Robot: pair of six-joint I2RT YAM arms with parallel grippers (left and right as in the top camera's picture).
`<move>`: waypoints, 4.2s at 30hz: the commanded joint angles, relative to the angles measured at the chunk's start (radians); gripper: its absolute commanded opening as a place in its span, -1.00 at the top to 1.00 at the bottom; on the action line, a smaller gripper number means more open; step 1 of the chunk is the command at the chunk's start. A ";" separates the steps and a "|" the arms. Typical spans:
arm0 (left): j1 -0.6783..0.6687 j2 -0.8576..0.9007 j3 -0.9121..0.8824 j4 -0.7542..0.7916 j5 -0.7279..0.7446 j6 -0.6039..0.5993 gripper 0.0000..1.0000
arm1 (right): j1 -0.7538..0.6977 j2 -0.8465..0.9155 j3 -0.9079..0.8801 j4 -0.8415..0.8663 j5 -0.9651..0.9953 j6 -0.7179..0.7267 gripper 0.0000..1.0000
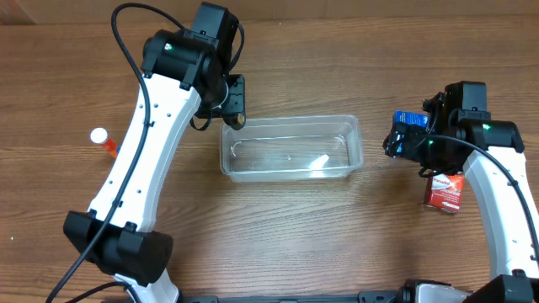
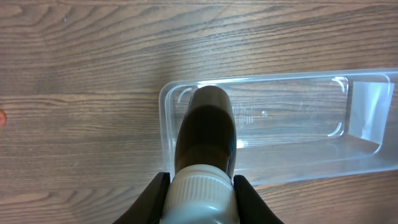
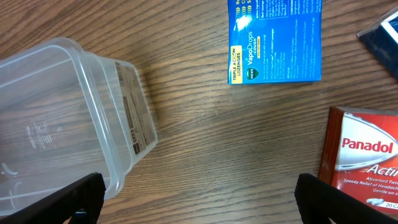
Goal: Pack container
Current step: 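Carry black bottle into container's left end and release, then move left gripper to the orange tube and grasp it, then carry orange tube into container beside the bottle and release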
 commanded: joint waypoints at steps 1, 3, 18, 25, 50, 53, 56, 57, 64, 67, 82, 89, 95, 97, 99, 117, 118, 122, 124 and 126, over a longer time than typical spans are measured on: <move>-0.006 0.066 -0.008 0.001 -0.007 -0.041 0.92 | -0.006 -0.002 0.031 0.003 0.009 -0.007 -1.00; -0.006 0.103 -0.013 -0.008 -0.005 -0.040 0.92 | -0.006 -0.002 0.031 0.003 0.009 -0.007 -1.00; -0.005 0.356 -0.016 0.002 -0.018 -0.036 0.52 | -0.006 -0.002 0.031 0.005 0.010 -0.007 -1.00; -0.006 0.350 0.008 -0.022 -0.025 -0.001 0.09 | -0.006 -0.002 0.031 0.005 0.010 -0.007 -1.00; 0.564 0.095 0.143 -0.179 -0.109 0.016 -1.00 | -0.006 -0.002 0.031 0.004 0.009 -0.007 -1.00; 0.621 0.141 0.050 -0.136 -0.096 0.017 -1.00 | -0.006 -0.002 0.031 0.004 0.009 -0.007 -1.00; 0.653 0.195 -0.022 -0.089 -0.096 0.024 -1.00 | -0.006 -0.002 0.031 0.004 0.009 -0.007 -1.00; 0.660 0.206 -0.037 -0.077 -0.096 0.024 -1.00 | -0.006 -0.002 0.031 0.003 0.009 -0.007 -1.00; 0.678 0.312 -0.068 -0.050 -0.096 0.032 -0.84 | -0.006 -0.002 0.031 0.002 0.009 -0.007 -1.00; 0.678 0.327 -0.068 -0.049 -0.096 0.031 -0.45 | -0.006 -0.002 0.031 0.000 0.009 -0.007 -1.00; 0.657 0.259 -0.066 -0.076 -0.128 0.027 0.66 | -0.006 -0.002 0.031 0.001 0.010 -0.007 -1.00; 0.471 -0.054 -0.066 -0.111 -0.015 0.029 0.70 | -0.006 -0.002 0.031 0.002 0.010 -0.007 -1.00; 0.185 -0.245 -0.066 -0.120 0.030 -0.023 0.78 | -0.006 -0.002 0.031 0.001 0.009 -0.007 -1.00; 0.096 -0.244 -0.067 -0.149 0.031 -0.060 0.80 | -0.006 -0.002 0.031 0.001 0.009 -0.007 -1.00; 0.016 -0.226 -0.070 -0.173 0.030 -0.071 0.80 | -0.006 -0.002 0.031 0.001 0.009 -0.007 -1.00; -0.092 0.171 -0.070 -0.151 0.021 -0.061 0.86 | -0.006 -0.002 0.031 -0.003 0.010 -0.007 -1.00; -0.092 0.189 -0.070 -0.148 0.010 -0.058 0.90 | -0.006 -0.002 0.031 -0.003 0.009 -0.007 -1.00; -0.092 0.230 -0.071 -0.125 -0.012 -0.055 0.92 | -0.006 -0.002 0.031 -0.003 0.010 -0.007 -1.00; -0.091 0.241 -0.077 -0.114 -0.027 -0.055 0.92 | -0.006 -0.002 0.031 -0.003 0.010 -0.007 -1.00; -0.091 0.242 -0.082 -0.109 -0.026 -0.055 0.92 | -0.006 -0.002 0.031 -0.003 0.010 -0.007 -1.00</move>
